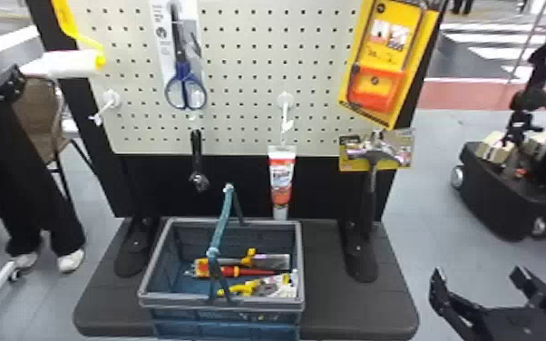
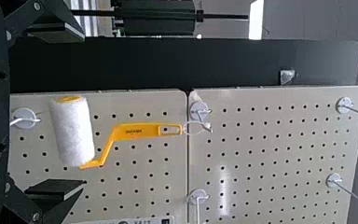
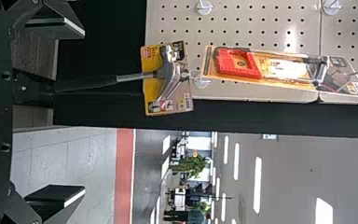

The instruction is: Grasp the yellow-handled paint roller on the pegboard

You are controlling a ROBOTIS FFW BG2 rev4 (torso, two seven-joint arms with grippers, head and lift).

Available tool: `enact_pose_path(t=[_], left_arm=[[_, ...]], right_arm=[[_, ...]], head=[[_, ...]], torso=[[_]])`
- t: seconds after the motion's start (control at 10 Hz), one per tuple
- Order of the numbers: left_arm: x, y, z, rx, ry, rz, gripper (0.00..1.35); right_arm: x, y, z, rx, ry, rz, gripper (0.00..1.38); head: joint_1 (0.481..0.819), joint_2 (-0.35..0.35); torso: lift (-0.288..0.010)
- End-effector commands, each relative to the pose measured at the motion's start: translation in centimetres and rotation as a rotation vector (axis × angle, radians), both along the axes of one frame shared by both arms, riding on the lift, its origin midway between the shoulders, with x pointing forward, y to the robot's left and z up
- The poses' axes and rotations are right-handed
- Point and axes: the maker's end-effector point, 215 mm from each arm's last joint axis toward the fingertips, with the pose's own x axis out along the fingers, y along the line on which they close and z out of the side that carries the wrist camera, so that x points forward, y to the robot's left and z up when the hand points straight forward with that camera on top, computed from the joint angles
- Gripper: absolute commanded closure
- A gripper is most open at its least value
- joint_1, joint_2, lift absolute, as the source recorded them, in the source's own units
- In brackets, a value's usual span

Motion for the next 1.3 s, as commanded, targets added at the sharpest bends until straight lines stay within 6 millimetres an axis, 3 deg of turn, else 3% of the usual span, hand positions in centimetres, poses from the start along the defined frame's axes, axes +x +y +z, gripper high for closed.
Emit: enact_pose_path(t=[0.0, 0.2, 0.4, 0.7, 0.9, 1.2], left_arm=[[1.9, 0.2, 0.3, -0.058, -0.012, -0.042, 0.19], [3.7, -0.2, 2.1, -0.063, -0.015, -0.082, 0.19], [6.4, -1.4, 2.5, -0.079, 0.014, -0.169, 0.19], [8.6, -3.0, 5.1, -0.036, 0.04, -0.232, 0.19], [10.6, -4.2, 4.0, -0.107, 0.085, -0.35, 0.19], [11.8, -5.3, 3.5, -0.092, 0.131, -0.403, 0.19]], right_arm=[[0.1, 0.0, 0.4, -0.002, -0.008, 0.0, 0.12], [0.4, 0.0, 0.8, -0.008, -0.016, 0.003, 0.12], [0.7, 0.5, 0.8, -0.008, -0.019, 0.013, 0.12], [0.8, 0.8, 0.9, -0.008, -0.021, 0.019, 0.12], [1.0, 0.9, 1.0, -0.011, -0.025, 0.02, 0.12], [1.2, 1.1, 1.2, -0.013, -0.028, 0.026, 0.12]], head=[[0.549, 0.0], [0.549, 0.0], [0.549, 0.0], [0.549, 0.0], [0.549, 0.0], [0.549, 0.0]], torso=[[-0.1], [-0.1], [-0.1], [-0.1], [-0.1], [-0.1]])
